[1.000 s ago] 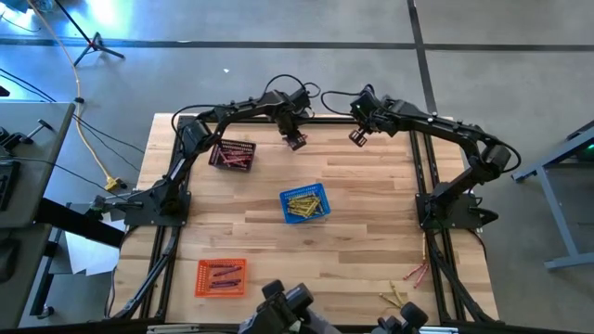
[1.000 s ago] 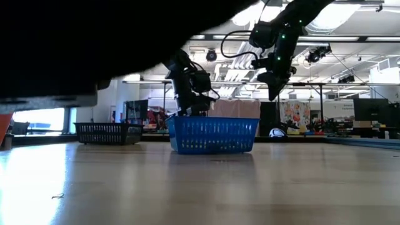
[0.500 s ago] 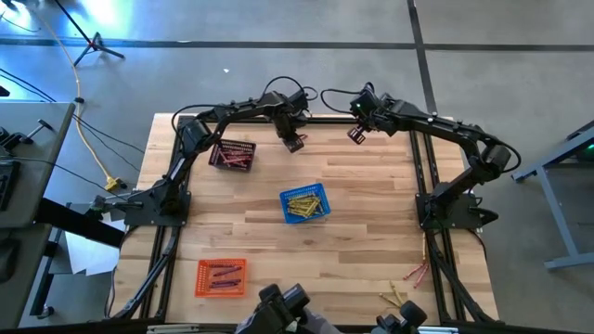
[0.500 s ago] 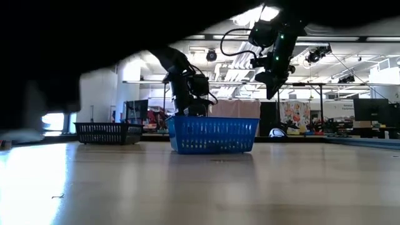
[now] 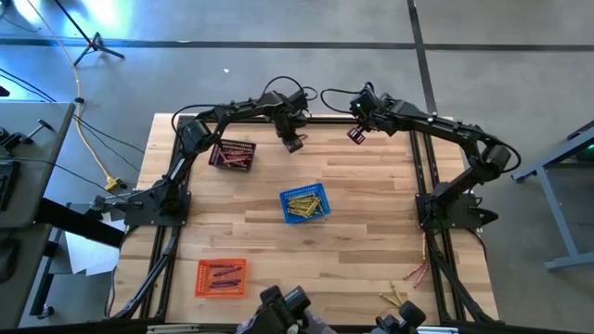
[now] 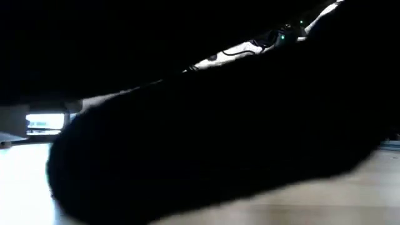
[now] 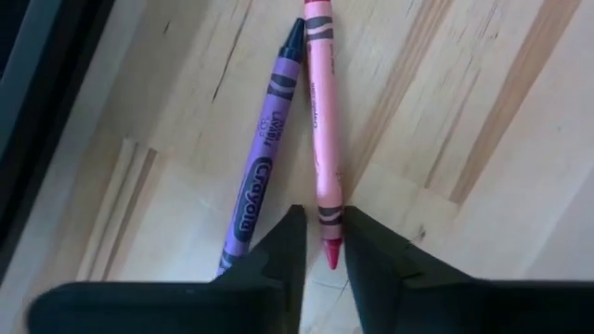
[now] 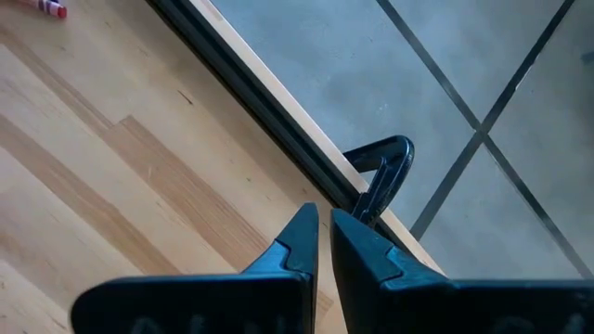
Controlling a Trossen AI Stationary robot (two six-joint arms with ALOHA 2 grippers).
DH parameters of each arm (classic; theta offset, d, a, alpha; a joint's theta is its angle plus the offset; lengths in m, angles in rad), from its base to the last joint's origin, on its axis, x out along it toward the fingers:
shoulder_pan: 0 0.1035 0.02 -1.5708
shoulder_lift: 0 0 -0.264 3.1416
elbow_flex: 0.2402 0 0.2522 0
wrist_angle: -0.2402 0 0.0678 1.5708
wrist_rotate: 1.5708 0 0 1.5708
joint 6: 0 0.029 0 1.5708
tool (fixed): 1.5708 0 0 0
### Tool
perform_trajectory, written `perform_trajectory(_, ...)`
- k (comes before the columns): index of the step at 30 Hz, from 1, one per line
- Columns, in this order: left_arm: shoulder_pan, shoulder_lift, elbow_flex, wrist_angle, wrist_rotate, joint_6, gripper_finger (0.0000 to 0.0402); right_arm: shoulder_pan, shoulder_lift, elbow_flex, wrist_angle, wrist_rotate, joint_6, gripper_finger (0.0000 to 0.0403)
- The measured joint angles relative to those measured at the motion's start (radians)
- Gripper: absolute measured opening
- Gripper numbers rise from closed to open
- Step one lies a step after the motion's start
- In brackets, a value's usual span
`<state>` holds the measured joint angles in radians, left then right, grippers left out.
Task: Sort crayons
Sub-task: Put the red crayon into the black basket
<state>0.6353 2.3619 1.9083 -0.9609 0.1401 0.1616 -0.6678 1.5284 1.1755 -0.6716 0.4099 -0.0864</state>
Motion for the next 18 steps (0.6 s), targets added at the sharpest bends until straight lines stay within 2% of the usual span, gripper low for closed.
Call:
perform_trajectory(6,-0.004,0.000,0.000,-0.030,0.004,0.028,0.0006,0.000,0.000,0.000,0.000,0.000,0.000,0.0016)
perform_trajectory(18,-0.033,-0.004,0.021,-0.119,0.009,0.050,0.0001,0.000,0.000,0.000,0.000,-0.001,0.000,0.0016)
